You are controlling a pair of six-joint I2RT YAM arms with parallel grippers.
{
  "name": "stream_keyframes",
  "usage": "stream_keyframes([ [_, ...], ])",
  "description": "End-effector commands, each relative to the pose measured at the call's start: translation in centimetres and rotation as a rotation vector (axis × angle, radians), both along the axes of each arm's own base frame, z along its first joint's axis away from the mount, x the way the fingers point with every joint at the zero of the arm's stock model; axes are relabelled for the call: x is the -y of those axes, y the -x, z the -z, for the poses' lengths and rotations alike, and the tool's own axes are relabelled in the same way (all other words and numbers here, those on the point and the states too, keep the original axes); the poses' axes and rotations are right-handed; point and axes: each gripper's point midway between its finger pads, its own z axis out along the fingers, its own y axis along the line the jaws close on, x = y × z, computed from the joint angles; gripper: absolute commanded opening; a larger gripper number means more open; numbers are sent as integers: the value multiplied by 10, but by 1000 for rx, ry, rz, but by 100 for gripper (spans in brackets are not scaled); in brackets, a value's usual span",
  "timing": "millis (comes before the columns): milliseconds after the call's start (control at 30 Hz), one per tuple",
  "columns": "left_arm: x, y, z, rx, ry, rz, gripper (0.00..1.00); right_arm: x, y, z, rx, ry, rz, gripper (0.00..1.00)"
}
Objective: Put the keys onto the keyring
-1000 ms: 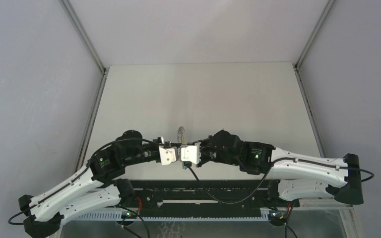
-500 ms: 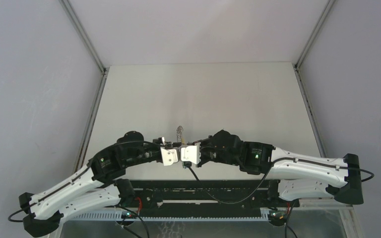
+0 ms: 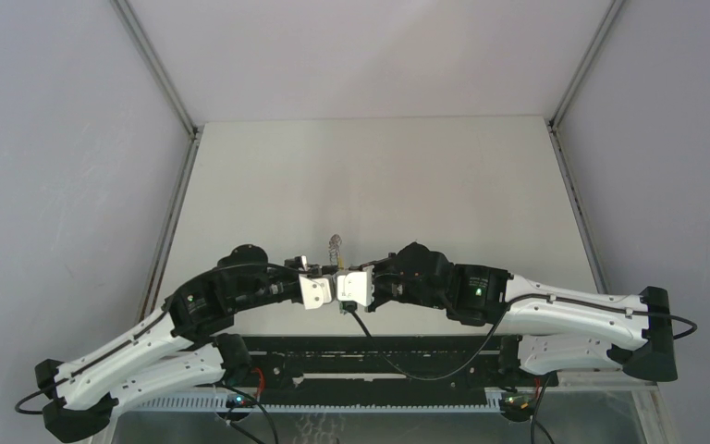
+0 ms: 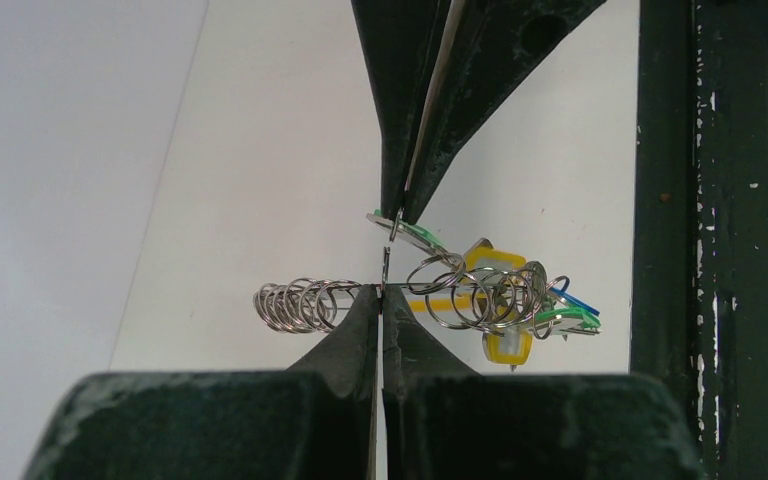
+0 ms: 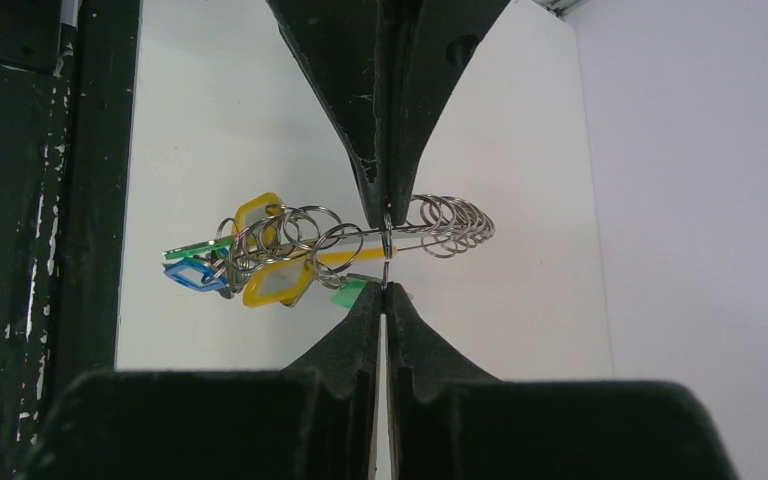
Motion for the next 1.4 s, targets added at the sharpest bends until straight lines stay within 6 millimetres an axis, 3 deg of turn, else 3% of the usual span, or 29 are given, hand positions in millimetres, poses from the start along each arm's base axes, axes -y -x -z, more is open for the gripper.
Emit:
stream_keyframes([
  [0,7,2,-11,44,49,31,0,-6,0,-19,19,-58,1,0],
  [1367,15,14,-10,17,61,103,0,-12,0,-19,19,-63,-16,0],
])
